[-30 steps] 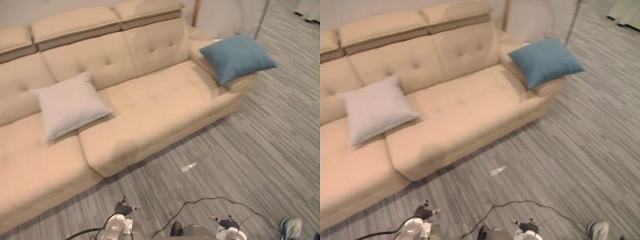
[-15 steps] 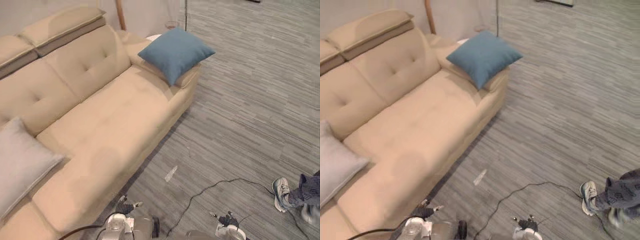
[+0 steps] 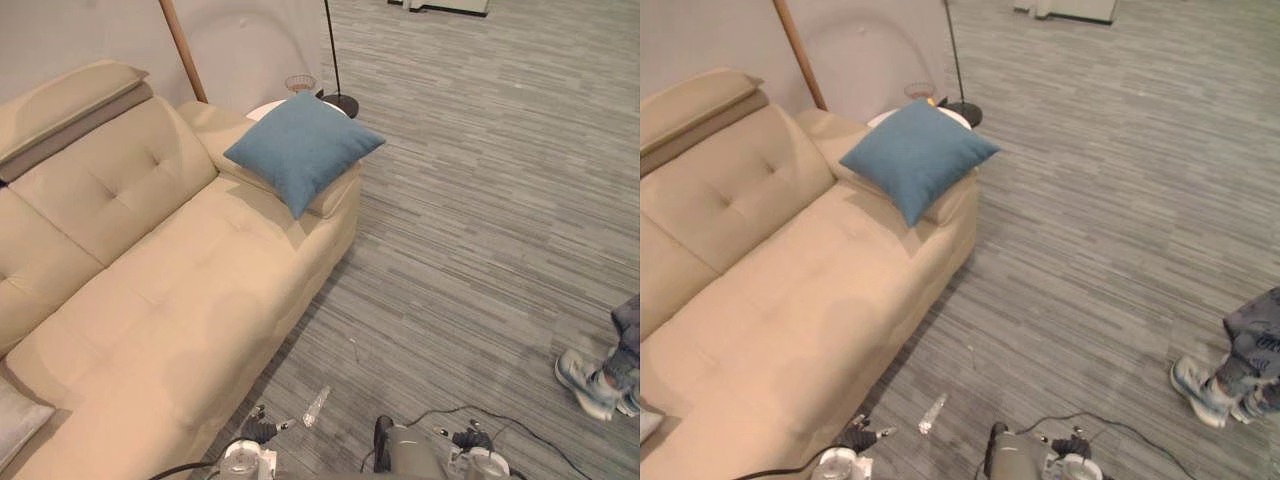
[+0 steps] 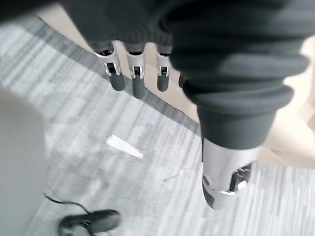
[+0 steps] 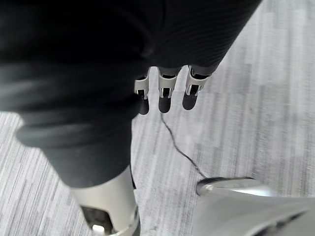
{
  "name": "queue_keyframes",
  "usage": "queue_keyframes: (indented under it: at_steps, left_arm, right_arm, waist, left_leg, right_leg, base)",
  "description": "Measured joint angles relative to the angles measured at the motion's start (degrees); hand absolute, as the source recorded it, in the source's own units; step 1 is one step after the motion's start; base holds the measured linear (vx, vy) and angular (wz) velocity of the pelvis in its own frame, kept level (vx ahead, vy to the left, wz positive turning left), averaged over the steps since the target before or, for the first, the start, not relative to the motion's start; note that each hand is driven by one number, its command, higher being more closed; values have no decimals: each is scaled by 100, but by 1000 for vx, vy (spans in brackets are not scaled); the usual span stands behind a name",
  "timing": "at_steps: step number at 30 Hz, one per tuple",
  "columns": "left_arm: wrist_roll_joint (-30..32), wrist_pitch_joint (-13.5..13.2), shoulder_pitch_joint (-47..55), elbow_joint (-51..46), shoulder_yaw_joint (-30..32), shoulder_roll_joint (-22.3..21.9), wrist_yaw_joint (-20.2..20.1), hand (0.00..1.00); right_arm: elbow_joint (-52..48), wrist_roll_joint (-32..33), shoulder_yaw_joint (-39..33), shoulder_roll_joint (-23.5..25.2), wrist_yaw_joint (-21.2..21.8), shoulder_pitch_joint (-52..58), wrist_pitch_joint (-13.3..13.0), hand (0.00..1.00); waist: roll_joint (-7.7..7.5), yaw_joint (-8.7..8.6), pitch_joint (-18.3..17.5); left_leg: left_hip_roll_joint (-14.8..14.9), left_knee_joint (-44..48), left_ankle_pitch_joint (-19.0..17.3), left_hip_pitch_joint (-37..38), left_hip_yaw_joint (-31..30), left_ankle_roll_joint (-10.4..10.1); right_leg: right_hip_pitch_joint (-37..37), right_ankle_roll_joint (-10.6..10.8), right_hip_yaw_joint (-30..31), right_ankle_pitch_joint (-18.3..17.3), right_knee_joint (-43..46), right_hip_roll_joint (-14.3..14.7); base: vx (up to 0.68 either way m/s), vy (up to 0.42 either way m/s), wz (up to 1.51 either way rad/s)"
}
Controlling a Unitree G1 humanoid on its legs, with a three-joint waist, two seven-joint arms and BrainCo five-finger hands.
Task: Pick up cushions and gather them together orderly.
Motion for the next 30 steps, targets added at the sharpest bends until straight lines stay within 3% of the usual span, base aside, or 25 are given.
queue_keyframes:
  at_steps: [1,4,5,7,8,9,10,11,12,15,16,17,18,19,21,23,26,27,28,29,30]
  left_arm:
    - [0,-7,42,-3,-15,28,1,0]
    - [0,-12,64,-133,-72,80,-9,0]
    - [-1,-16,64,-190,-92,72,-9,0]
    - [-1,-21,63,-220,-166,71,-9,0]
    - [0,-21,57,-222,-253,80,-14,0]
    - [1,-24,50,-219,-242,87,-44,0]
    - [-1,-23,50,-224,-230,93,-46,0]
    - [2,-38,29,-215,-178,95,-45,0]
    - [3,-55,-7,-189,-170,86,-48,0]
    - [1,-68,16,-207,44,17,-85,0]
    - [1,-71,57,-214,41,21,-101,0]
    - [1,-71,63,-217,35,43,-108,0]
    - [1,-59,62,-223,37,103,-121,0]
    - [-5,-27,65,-223,28,128,-120,0]
    - [-7,-1,61,-231,-19,122,-118,0]
    - [-16,-1,76,-231,-17,88,-117,0]
    - [-84,3,88,-229,-11,83,-67,0]
    - [-114,4,93,-220,-12,79,-42,0]
    - [-114,4,101,-219,-11,80,-35,0]
    - [-114,2,135,-208,-18,114,-29,0]
    - [-115,8,64,-65,-17,68,-22,0]
  right_arm:
    - [6,31,35,82,-14,17,2,0]
    - [144,129,33,172,-35,-97,1,0]
    - [139,242,30,177,-70,-135,0,0]
    - [132,240,-10,174,-102,-175,-18,0]
    - [128,238,-18,171,-116,-192,-21,0]
    - [115,237,-24,192,-135,-188,-19,0]
    - [113,236,-23,209,-136,-180,-17,0]
    - [85,235,-22,248,-143,-173,-15,0]
    - [10,233,-15,269,-140,-172,-15,0]
    - [-185,216,-3,314,-134,-51,-15,0]
    - [-333,208,13,375,-108,61,-24,0]
    - [-338,205,15,408,-99,87,-22,0]
    - [-395,201,52,492,-90,166,-15,0]
    - [-532,202,143,550,-77,263,-12,0]
    - [-684,202,158,531,-59,347,-20,0]
    - [-693,202,146,534,-60,326,-19,0]
    - [-668,200,152,557,-31,197,-20,0]
    - [-621,201,152,557,-22,171,-20,0]
    - [-588,201,153,557,-18,139,-21,0]
    - [-409,202,153,558,-16,79,-18,0]
    - [-262,203,129,448,-16,79,-18,0]
  waist:
    - [-85,63,59]
    - [-83,91,142]
    - [-88,91,148]
    - [-81,104,144]
    - [-55,118,135]
    - [-64,168,154]
    - [-82,212,157]
    - [-114,299,138]
    - [-177,317,120]
    - [-185,373,85]
    - [-241,382,44]
    - [-298,375,21]
    - [-434,364,8]
    - [-497,345,6]
    - [-525,260,5]
    - [-483,202,28]
    - [-484,191,27]
    - [-484,157,30]
    - [-493,138,25]
    - [-604,63,-27]
    - [-534,10,-14]
  left_leg:
    - [58,668,262,-277,40,46]
    - [55,1207,-448,-859,575,89]
    - [-84,749,-680,-1075,867,118]
    - [-391,-594,-728,-1158,1050,117]
    - [-631,-1990,-525,-1146,1047,63]
    - [-761,-2828,45,-1113,1082,115]
    - [-778,-3025,253,-1057,1124,116]
    - [-803,-3463,732,-870,1310,113]
    - [-933,-3492,685,-785,1402,330]
    - [-1027,-3071,245,-713,1506,575]
    - [-1130,-3105,-66,-407,1526,565]
    - [-1189,-3101,-149,-278,1526,565]
    - [-1334,-3058,-282,19,1484,631]
    - [-1403,-3064,-402,331,1411,631]
    - [-1412,-3146,-428,741,1284,620]
    - [-1283,-3372,-455,1127,1193,573]
    - [-982,-3598,-598,1414,1110,338]
    - [-839,-3617,-681,1465,1017,206]
    - [-796,-3616,-707,1476,973,166]
    - [-768,-3602,-764,1501,833,88]
    - [-634,-3536,-937,1612,561,-4]
  right_leg:
    - [318,-90,12,-46,-237,95]
    - [1044,-220,-82,-113,-657,210]
    - [1246,-229,-95,-130,-888,201]
    - [1421,-212,-97,-183,-1149,182]
    - [1516,-185,-88,-206,-1295,189]
    - [1614,-192,-55,-216,-1416,193]
    - [1655,-186,-18,-220,-1478,183]
    - [1776,-124,92,-245,-1649,149]
    - [1823,36,160,-316,-1649,22]
    - [1896,150,302,-341,-1329,-129]
    - [1539,527,541,-596,68,-295]
    - [1306,680,626,-663,763,-385]
    - [701,986,790,-552,2322,-584]
    - [304,1034,892,-521,3458,-683]
    - [-38,888,772,-608,3947,-817]
    - [-137,726,506,-708,3418,-913]
    - [-389,570,212,-622,1748,-922]
    - [-465,547,361,-351,919,-770]
    - [-484,538,452,-226,660,-711]
    - [-437,561,872,301,-117,-593]
    - [-334,466,880,805,-159,-452]
  base:
    - [293,-234,17]
    - [256,-156,0]
    - [190,-81,11]
    - [178,-29,9]
    - [246,39,2]
    - [273,55,-5]
    - [326,61,-17]
    - [435,76,-19]
    - [373,60,-15]
    - [457,123,-10]
    - [296,117,-6]
    - [402,109,5]
    - [403,23,23]
    - [497,20,30]
    - [492,-19,47]
    - [412,-53,49]
    - [408,-158,27]
    - [360,-242,24]
    - [388,-308,32]
    - [430,-371,44]
    - [428,-369,42]
